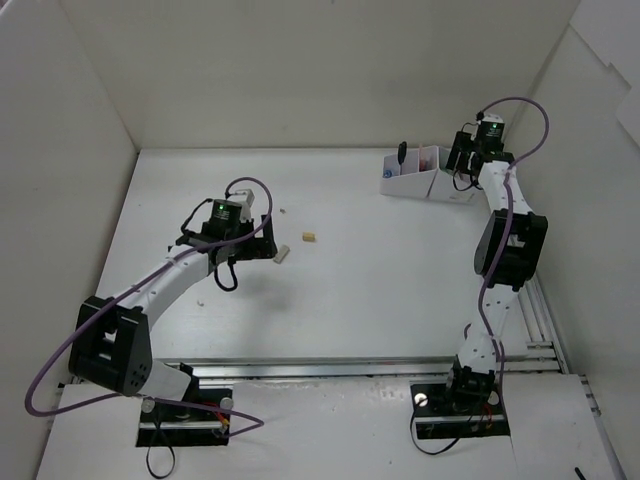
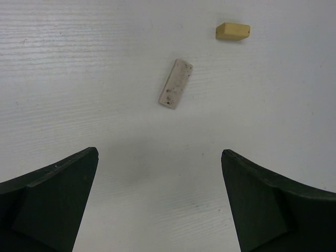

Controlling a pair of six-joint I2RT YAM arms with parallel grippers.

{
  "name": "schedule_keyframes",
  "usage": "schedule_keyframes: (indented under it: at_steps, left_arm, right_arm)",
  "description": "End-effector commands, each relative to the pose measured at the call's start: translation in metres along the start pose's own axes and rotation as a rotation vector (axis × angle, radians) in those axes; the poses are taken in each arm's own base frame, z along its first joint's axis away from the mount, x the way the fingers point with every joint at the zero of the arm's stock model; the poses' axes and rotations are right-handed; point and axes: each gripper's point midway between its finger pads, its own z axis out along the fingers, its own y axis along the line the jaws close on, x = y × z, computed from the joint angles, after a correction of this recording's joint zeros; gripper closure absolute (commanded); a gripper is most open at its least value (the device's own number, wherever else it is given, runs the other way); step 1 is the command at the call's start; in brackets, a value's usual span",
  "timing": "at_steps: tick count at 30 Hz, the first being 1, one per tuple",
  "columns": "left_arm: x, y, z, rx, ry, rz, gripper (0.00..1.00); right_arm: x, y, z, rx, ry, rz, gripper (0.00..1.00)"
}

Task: Sort the stationery into containers

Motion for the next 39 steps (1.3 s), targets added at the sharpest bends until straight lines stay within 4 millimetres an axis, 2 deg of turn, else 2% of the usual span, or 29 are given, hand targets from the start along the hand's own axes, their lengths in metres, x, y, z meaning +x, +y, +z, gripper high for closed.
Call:
schedule_keyframes:
  at_steps: [1,3,4,5,6,7,8,9,11,12,13,15,16,17,18,19,20,21,23,24,25,26,27,29,30,34,35,38,39]
  left_arm:
    - [-0.025,-0.010,-0.019,0.046,-0.103,0.012,0.01]
    - [-0.024,-0.009,-0.025,0.044,-0.112,0.009,0.01]
    - [-0.025,-0.009,-0.027,0.043,-0.117,0.006,0.01]
    - [-0.025,-0.009,-0.030,0.043,-0.124,0.003,0.00]
    - [-0.024,-0.007,-0.034,0.035,-0.138,0.000,0.01]
    - [-0.023,-0.006,-0.037,0.031,-0.145,-0.009,0.01]
    - [-0.018,-0.003,-0.038,0.022,-0.142,-0.015,0.01]
    - [-0.020,-0.003,-0.045,0.021,-0.165,-0.018,0.01]
    - [-0.012,-0.001,-0.051,0.024,-0.164,-0.021,0.01]
    - [-0.010,-0.001,-0.053,0.026,-0.167,-0.026,0.01]
    - [-0.004,0.001,-0.053,0.025,-0.156,-0.028,0.00]
    - [0.000,0.001,-0.061,0.029,-0.166,-0.035,0.00]
    - [0.003,0.002,-0.062,0.033,-0.164,-0.031,0.00]
    - [0.009,0.003,-0.066,0.035,-0.157,-0.028,0.01]
    - [0.011,0.002,-0.070,0.039,-0.155,-0.023,0.00]
    - [0.013,0.002,-0.072,0.042,-0.152,-0.017,0.01]
    - [0.016,0.004,-0.077,0.044,-0.165,-0.016,0.01]
    - [0.018,0.004,-0.080,0.047,-0.175,-0.014,0.01]
    - [0.024,0.007,-0.085,0.047,-0.190,-0.021,0.01]
    - [0.025,0.007,-0.086,0.051,-0.195,-0.020,0.01]
    - [0.027,0.007,-0.087,0.054,-0.194,-0.019,0.01]
    - [0.032,0.008,-0.089,0.053,-0.187,-0.019,0.00]
    - [0.032,0.008,-0.090,0.055,-0.190,-0.012,0.01]
    - [0.038,0.009,-0.089,0.061,-0.181,-0.006,0.00]
    - [0.039,0.009,-0.089,0.064,-0.178,-0.004,0.00]
    - [0.043,0.010,-0.085,0.059,-0.154,-0.007,0.00]
    - [0.044,0.010,-0.085,0.055,-0.149,-0.010,0.00]
    - [0.044,0.013,-0.085,0.040,-0.151,-0.011,0.01]
    - [0.045,0.014,-0.085,0.037,-0.149,-0.013,0.01]
  right_arm:
    - [-0.073,0.012,-0.063,-0.047,-0.187,-0.005,0.35]
    - [-0.069,0.027,-0.074,-0.096,-0.178,-0.032,0.27]
    - [-0.078,0.032,-0.092,-0.108,-0.209,-0.077,0.19]
    - [-0.077,0.053,-0.103,-0.122,-0.215,-0.112,0.02]
    - [-0.064,0.060,-0.108,-0.118,-0.188,-0.161,0.02]
    - [-0.070,0.073,-0.131,-0.126,-0.217,-0.188,0.02]
    - [-0.058,0.108,-0.142,-0.163,-0.214,-0.227,0.02]
    - [-0.042,0.140,-0.161,-0.216,-0.204,-0.242,0.02]
    - [-0.020,0.170,-0.175,-0.278,-0.180,-0.264,0.02]
    - [-0.001,0.184,-0.182,-0.310,-0.151,-0.260,0.02]
    - [0.019,0.217,-0.192,-0.378,-0.129,-0.306,0.02]
    - [0.055,0.248,-0.192,-0.440,-0.080,-0.409,0.02]
    - [0.079,0.283,-0.205,-0.548,-0.059,-0.492,0.02]
    - [0.094,0.297,-0.207,-0.598,-0.046,-0.559,0.02]
    - [0.111,0.308,-0.195,-0.627,-0.021,-0.637,0.02]
    - [0.130,0.327,-0.200,-0.710,0.006,-0.687,0.02]
    - [0.132,0.333,-0.198,-0.741,0.011,-0.710,0.02]
    - [0.151,0.336,-0.184,-0.766,0.059,-0.742,0.02]
    - [0.166,0.353,-0.187,-0.874,0.092,-0.764,0.02]
    - [0.183,0.355,-0.175,-0.893,0.137,-0.775,0.02]
    - [0.194,0.363,-0.179,-0.944,0.161,-0.789,0.02]
    - [0.198,0.368,-0.179,-0.954,0.169,-0.802,0.02]
    - [0.214,0.370,-0.171,-0.942,0.202,-0.820,0.02]
    - [0.222,0.376,-0.165,-0.928,0.216,-0.832,0.02]
    - [0.233,0.379,-0.160,-0.920,0.238,-0.834,0.02]
    - [0.239,0.387,-0.145,-0.875,0.251,-0.818,0.05]
    - [0.246,0.387,-0.141,-0.865,0.271,-0.809,0.08]
    - [0.252,0.387,-0.136,-0.839,0.279,-0.809,0.36]
    - [0.252,0.386,-0.135,-0.831,0.281,-0.809,0.51]
